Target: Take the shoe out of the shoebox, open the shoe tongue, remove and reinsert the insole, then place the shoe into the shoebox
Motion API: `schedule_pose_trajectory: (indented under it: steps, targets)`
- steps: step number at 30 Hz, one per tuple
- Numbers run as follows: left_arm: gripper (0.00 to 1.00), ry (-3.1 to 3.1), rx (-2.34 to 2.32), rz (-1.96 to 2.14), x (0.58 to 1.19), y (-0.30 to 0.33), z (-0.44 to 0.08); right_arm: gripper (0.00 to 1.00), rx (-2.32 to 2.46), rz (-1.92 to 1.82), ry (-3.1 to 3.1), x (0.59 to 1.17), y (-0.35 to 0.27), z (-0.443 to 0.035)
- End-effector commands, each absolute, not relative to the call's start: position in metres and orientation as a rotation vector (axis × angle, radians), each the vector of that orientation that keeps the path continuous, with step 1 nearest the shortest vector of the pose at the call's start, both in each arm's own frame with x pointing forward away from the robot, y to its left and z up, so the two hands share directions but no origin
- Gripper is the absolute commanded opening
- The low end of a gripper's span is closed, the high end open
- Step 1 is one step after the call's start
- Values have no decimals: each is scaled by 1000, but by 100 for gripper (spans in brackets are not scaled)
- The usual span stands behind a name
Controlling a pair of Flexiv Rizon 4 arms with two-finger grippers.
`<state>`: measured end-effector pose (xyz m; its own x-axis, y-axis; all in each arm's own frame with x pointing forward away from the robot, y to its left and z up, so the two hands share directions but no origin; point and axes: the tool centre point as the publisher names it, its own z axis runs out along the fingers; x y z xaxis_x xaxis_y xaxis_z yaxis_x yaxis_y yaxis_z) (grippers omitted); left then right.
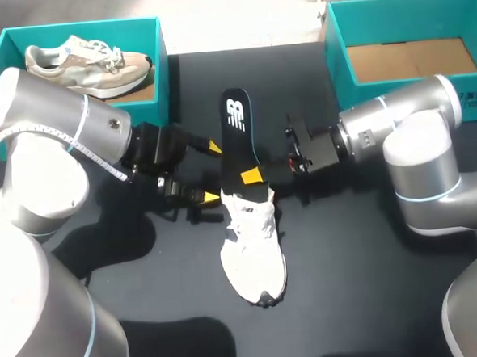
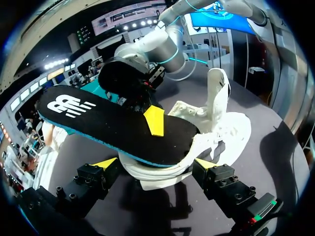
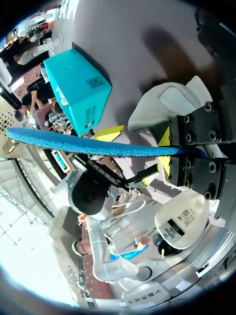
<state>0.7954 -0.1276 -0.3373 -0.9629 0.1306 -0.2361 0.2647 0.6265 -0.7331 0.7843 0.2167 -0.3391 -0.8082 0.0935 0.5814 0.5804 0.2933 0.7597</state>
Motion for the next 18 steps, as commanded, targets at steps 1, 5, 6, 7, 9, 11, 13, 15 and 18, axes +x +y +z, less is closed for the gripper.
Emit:
schedule_pose_trajectory:
  steps: [1,5,6,7,9,11,13,15,18]
  targets:
    - [100,2689,329,-1244,795,-128,-337,0,-636,-1533,-2127,770,216,-346]
    - [100,2689,329,-1244,795,-128,-337,0,-651,-1508,-2121,765,218,-350]
    - [100,2689,329,-1244,795,-128,-337,0,-653,-1507,-2119,765,218,-350]
    - [100,2689,329,-1244,795,-128,-337,0,-654,-1508,-2118,764,218,-350]
    - [100,2689,329,-1244,795,-128,-337,0,-646,-1514,-2124,766,219,-346]
    - [100,2689,329,-1244,795,-128,-337,9,-626,-1523,-2139,770,220,-341]
    - [100,2689,329,-1244,795,-128,-337,19,-604,-1525,-2151,775,222,-336]
    - [100,2689,329,-1244,795,-128,-337,24,-584,-1526,-2161,780,223,-332]
    - [100,2689,329,-1244,795,-128,-337,22,-564,-1531,-2170,788,226,-329]
